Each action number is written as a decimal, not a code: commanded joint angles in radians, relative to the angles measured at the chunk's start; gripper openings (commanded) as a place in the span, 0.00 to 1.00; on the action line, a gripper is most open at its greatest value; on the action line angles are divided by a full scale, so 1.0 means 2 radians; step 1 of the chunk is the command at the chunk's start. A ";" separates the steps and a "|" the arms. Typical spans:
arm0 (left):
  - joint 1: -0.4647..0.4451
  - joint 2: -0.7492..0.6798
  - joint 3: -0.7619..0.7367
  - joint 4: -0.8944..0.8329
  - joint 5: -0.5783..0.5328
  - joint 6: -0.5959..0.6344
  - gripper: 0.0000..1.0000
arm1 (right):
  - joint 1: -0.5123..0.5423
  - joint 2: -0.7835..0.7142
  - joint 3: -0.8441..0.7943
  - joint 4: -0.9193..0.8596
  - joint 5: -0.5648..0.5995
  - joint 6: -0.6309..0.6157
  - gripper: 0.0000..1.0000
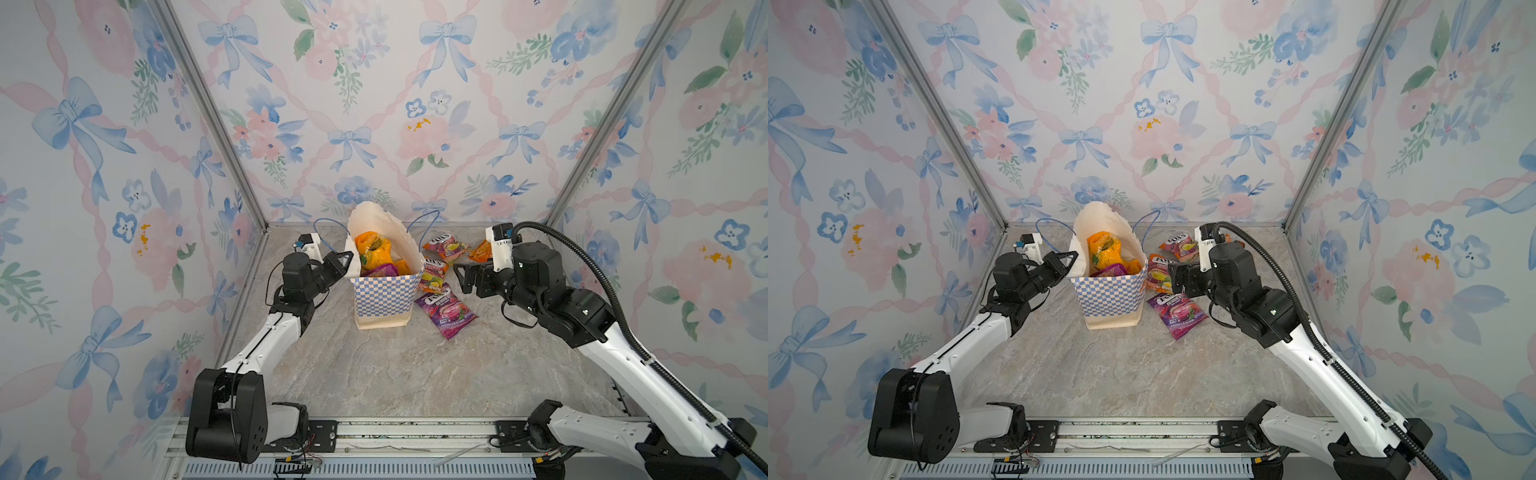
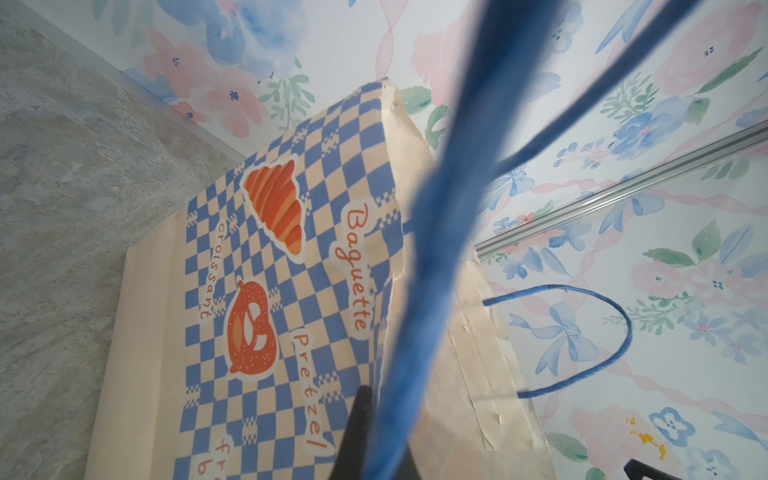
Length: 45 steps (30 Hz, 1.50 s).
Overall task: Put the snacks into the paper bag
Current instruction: 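Raise the right gripper out of the paper bag and swing it back, then lower the open right gripper onto the purple Fox's Berries candy bag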
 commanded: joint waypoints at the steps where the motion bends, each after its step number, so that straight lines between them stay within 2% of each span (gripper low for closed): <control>1: 0.003 0.001 0.006 0.007 0.016 0.003 0.00 | 0.007 0.006 -0.012 0.008 0.014 0.024 0.96; 13: 0.004 -0.003 -0.003 0.011 0.017 0.002 0.00 | 0.021 0.052 0.003 -0.019 0.059 0.024 0.97; 20: 0.004 -0.003 -0.005 0.011 0.012 -0.001 0.00 | 0.016 0.076 0.008 -0.024 0.057 0.013 0.99; 28: 0.004 0.000 -0.005 0.012 0.010 -0.003 0.00 | -0.012 0.119 -0.001 -0.055 0.007 0.006 0.99; 34: 0.003 0.001 -0.005 0.012 0.007 -0.007 0.00 | -0.071 0.135 -0.039 -0.085 -0.075 0.003 0.97; 39: -0.001 -0.001 -0.002 0.012 -0.001 -0.011 0.00 | -0.116 0.159 -0.057 -0.106 -0.132 -0.027 0.97; 45: -0.011 0.001 0.001 0.012 -0.014 -0.012 0.00 | -0.123 0.233 -0.034 -0.149 -0.136 -0.073 0.97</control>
